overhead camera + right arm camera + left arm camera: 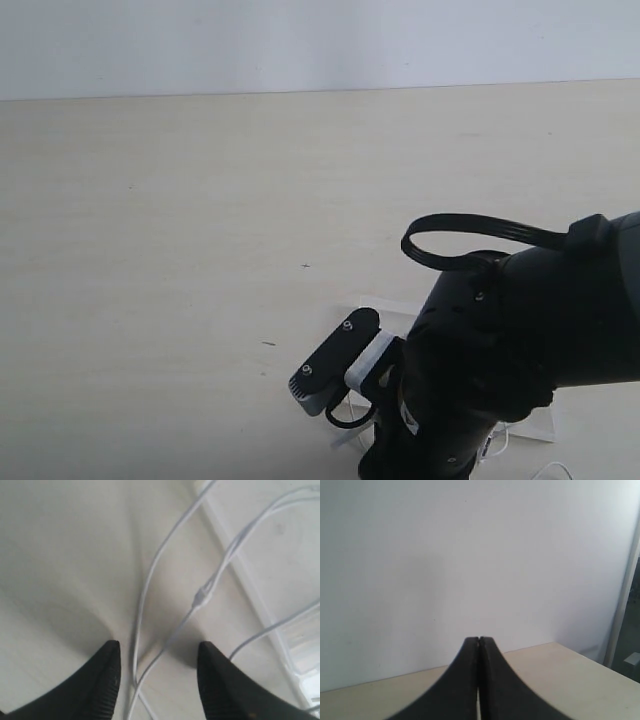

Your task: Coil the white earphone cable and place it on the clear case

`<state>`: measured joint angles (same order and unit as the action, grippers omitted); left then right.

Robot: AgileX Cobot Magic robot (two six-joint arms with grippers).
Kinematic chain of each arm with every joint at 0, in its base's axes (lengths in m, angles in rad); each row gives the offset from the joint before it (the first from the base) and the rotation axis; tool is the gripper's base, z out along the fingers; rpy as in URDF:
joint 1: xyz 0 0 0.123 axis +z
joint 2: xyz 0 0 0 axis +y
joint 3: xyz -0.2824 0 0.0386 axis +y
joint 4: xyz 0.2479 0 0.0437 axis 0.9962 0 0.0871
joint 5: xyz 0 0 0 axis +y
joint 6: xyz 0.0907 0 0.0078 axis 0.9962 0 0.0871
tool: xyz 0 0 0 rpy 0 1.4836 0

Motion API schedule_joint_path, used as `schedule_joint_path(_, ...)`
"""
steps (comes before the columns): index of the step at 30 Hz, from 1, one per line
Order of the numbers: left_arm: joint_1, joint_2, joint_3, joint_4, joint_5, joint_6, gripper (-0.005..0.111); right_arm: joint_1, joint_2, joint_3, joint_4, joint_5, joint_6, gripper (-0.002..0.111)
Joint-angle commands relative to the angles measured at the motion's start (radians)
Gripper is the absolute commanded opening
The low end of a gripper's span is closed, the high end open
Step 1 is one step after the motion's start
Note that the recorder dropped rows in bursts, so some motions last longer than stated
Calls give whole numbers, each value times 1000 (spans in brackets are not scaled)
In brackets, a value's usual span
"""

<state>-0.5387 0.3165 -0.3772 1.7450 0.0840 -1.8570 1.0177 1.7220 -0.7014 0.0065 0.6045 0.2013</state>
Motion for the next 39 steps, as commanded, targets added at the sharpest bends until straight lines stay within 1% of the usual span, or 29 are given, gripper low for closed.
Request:
schedule_joint_path(1, 1, -1, 1, -1, 14, 1, 0, -6, -11, 5, 49, -13, -45, 48)
schedule_joint_path(7, 1, -1, 1, -1, 14, 1, 0, -6, 3, 5, 40, -31, -45, 47)
schedule_joint_path(15, 1, -1, 1, -1, 15, 3, 0, -6, 80, 5, 38, -33, -45, 44)
schedule_joint_path(17, 1, -1, 1, -1, 15, 3, 0, -6, 83, 5, 38, -35, -47, 39)
schedule_joint_path(23, 1, -1, 1, -1, 30, 5, 0, -6, 83, 5, 38, -28, -84, 8)
schedule_joint_path(25, 1, -1, 1, -1, 30, 17, 0, -6, 83, 5, 38, -28, -95, 0)
schedule_joint_path(31, 1, -1, 1, -1, 32, 20, 0, -6, 67, 5, 29, -6, -106, 0)
schedule_joint_path(39, 1, -1, 1, -1, 34, 20, 0, -6, -50, 5, -24, 78, -99, 0)
